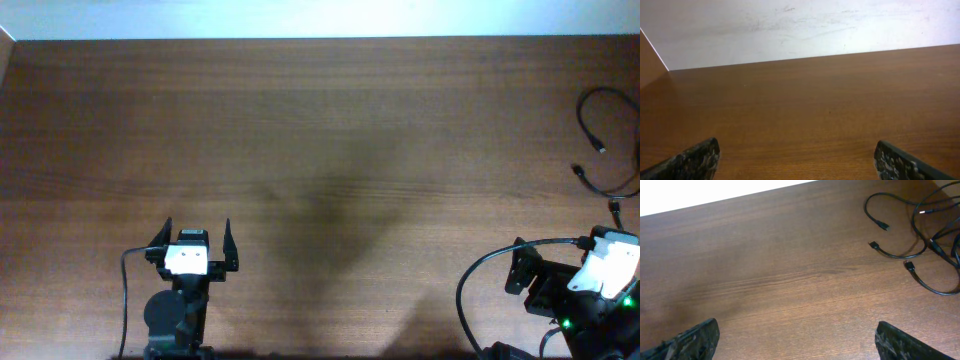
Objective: Untangle cables
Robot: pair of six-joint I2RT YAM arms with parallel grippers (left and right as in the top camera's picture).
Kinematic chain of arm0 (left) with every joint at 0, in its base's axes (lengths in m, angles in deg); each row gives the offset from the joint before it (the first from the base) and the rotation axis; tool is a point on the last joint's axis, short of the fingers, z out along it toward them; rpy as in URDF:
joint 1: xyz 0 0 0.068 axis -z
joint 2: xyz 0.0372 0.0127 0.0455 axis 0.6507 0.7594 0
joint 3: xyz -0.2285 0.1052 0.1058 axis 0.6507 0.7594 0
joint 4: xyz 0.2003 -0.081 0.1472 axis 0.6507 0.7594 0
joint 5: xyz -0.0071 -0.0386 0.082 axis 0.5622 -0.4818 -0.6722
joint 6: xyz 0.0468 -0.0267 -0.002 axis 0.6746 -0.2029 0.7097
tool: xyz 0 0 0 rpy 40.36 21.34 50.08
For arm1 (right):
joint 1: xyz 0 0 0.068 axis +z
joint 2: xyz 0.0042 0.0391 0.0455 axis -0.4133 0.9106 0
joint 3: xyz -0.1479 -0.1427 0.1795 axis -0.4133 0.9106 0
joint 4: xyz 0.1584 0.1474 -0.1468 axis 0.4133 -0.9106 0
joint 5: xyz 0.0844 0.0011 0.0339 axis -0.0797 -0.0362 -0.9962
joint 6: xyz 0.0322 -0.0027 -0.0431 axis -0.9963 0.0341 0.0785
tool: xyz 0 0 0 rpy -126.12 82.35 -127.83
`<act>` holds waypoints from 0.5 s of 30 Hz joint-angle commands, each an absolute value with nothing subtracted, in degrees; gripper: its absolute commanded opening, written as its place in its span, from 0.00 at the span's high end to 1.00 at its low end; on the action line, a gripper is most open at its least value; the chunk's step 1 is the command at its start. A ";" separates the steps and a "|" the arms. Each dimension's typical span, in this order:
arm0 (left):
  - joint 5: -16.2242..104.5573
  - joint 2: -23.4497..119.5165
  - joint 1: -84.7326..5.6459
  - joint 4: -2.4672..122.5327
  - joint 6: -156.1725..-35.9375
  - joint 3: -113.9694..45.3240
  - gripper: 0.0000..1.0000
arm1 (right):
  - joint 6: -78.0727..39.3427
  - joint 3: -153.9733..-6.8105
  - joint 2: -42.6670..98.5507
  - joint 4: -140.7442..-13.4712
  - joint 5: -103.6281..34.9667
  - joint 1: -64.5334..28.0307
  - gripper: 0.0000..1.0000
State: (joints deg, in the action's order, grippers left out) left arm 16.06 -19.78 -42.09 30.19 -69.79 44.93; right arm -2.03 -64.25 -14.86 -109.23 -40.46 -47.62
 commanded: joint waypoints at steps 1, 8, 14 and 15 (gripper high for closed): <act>15.27 -20.04 -41.87 30.62 -70.23 45.06 0.01 | -1.90 -64.36 -14.78 -109.07 -39.94 -47.29 0.01; 15.27 -20.04 -41.87 30.62 -70.23 45.06 0.01 | -1.90 -64.36 -14.78 -109.07 -39.94 -47.31 0.01; 15.27 -20.04 -41.87 30.62 -70.23 45.06 0.01 | -2.91 -62.35 -16.55 -108.75 -40.85 -47.24 0.01; 15.27 -20.04 -41.87 30.62 -70.23 45.06 0.01 | -3.98 -60.43 -18.23 -107.19 -41.53 -47.24 0.01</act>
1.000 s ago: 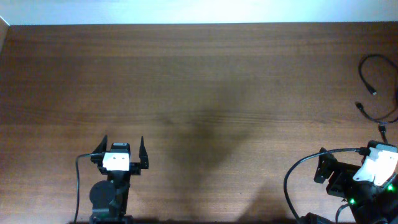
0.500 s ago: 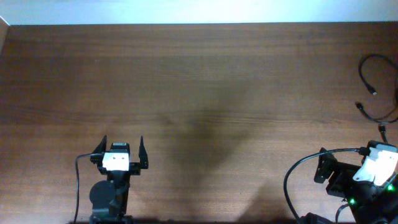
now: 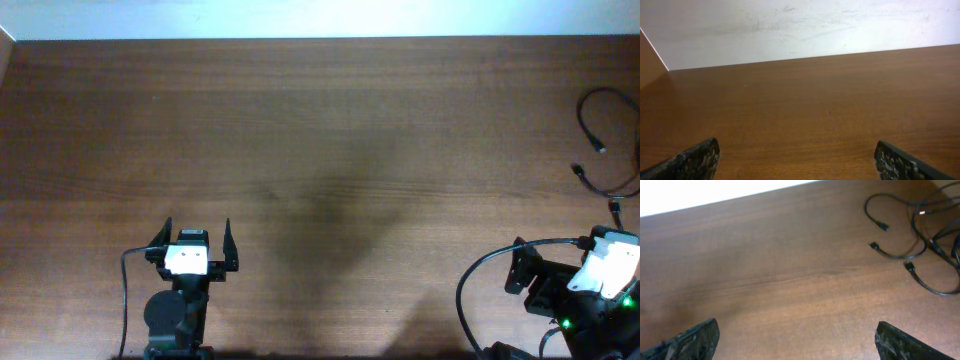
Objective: Untangle cables
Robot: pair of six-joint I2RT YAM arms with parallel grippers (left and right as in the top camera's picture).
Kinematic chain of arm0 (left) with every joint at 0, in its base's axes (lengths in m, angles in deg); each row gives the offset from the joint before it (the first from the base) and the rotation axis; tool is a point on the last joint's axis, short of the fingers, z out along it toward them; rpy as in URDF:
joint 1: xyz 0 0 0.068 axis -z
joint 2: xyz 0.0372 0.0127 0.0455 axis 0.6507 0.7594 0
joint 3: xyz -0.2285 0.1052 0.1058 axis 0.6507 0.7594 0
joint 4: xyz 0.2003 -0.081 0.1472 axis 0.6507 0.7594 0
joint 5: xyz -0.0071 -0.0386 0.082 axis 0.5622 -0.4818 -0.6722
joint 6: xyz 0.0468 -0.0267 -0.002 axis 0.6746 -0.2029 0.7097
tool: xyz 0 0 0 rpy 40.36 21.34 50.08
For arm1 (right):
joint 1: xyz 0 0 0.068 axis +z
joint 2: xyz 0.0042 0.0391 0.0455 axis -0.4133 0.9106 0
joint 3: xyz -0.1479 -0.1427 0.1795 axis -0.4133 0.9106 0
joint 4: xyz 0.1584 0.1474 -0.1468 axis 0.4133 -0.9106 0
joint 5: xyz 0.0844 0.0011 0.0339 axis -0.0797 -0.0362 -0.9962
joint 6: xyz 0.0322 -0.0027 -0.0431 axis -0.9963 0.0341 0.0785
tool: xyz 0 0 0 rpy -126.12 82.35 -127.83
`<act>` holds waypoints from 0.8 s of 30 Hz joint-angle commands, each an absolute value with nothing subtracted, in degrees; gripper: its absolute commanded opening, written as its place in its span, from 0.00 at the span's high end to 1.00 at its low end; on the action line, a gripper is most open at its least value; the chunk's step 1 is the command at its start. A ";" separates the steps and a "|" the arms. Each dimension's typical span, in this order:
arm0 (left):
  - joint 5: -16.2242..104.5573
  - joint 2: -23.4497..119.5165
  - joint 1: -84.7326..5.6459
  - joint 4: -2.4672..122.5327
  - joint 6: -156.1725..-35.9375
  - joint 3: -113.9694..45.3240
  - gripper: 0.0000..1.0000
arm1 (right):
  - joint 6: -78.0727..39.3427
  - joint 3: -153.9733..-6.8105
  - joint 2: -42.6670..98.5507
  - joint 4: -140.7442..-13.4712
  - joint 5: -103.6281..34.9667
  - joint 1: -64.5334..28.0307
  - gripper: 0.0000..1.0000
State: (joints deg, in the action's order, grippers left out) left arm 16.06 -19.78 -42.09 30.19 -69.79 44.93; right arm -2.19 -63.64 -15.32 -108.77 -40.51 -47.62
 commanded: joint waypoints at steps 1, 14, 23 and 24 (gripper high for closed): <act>15.27 -20.04 -41.87 30.62 -70.23 45.06 0.01 | -4.50 -56.47 -21.31 -102.73 -43.59 -47.24 0.01; 15.27 -20.04 -41.87 30.62 -70.23 45.06 0.01 | -4.22 -13.72 -42.65 -30.32 -42.01 -34.96 0.01; 15.27 -20.04 -41.87 30.62 -70.23 45.06 0.01 | -4.09 -6.83 -42.65 -24.12 -42.14 -34.72 0.01; 15.27 -20.04 -41.87 30.62 -70.23 45.06 0.01 | -4.09 -6.83 -42.65 -24.95 -42.08 -34.39 0.02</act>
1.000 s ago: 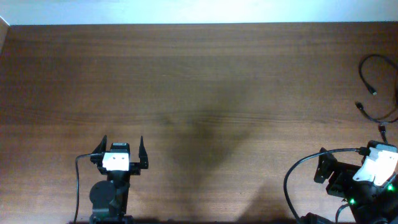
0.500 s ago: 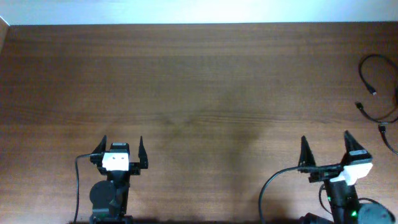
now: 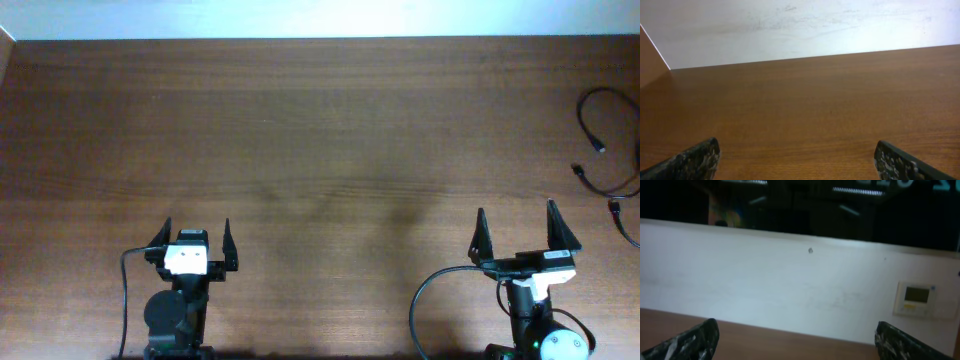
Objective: Untangle cables
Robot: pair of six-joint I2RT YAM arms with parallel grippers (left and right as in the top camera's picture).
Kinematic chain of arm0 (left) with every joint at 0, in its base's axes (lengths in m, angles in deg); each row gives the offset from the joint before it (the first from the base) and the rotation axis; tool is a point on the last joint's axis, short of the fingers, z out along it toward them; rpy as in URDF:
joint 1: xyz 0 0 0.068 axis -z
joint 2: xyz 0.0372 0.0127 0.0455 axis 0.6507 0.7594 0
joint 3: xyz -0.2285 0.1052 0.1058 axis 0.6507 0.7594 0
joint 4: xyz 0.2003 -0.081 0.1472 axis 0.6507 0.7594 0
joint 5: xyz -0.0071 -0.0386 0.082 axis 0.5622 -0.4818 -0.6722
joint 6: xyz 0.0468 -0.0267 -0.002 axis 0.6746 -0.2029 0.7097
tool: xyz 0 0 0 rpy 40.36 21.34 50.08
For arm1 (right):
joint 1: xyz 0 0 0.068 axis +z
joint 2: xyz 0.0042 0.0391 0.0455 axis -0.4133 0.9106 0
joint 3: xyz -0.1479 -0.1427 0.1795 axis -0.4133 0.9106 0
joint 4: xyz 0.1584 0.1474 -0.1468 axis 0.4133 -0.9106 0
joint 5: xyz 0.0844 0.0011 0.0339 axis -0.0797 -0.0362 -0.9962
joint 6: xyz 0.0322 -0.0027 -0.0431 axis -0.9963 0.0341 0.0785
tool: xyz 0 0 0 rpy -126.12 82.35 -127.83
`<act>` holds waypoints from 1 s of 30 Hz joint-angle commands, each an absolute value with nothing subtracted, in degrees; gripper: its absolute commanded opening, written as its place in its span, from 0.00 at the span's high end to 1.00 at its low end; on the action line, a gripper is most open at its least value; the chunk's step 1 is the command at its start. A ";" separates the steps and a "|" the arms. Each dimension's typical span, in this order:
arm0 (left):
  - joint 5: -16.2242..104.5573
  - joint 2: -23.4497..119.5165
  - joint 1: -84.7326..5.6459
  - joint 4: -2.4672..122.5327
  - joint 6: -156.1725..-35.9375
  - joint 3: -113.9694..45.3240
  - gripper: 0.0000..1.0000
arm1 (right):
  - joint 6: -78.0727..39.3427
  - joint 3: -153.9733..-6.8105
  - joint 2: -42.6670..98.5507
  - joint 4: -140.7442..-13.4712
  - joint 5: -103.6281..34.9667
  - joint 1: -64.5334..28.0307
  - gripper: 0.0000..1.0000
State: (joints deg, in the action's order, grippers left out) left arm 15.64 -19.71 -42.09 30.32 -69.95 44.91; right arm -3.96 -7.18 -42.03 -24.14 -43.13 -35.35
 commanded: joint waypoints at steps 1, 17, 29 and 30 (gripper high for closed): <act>15.27 -20.04 -41.87 30.62 -70.23 45.06 0.01 | -4.07 -6.83 -42.65 -26.24 -42.08 -33.78 0.02; 15.27 -20.04 -41.87 30.62 -70.23 45.06 0.01 | -4.07 -6.83 -42.65 -43.20 -28.11 -19.44 0.01; 15.27 -20.04 -41.85 30.62 -70.23 45.06 0.01 | -4.07 -6.83 -42.65 -48.90 -26.84 -25.15 0.01; 15.27 -20.04 -41.87 30.62 -70.23 45.06 0.01 | -4.04 -6.83 -42.65 -48.90 -26.82 -25.67 0.01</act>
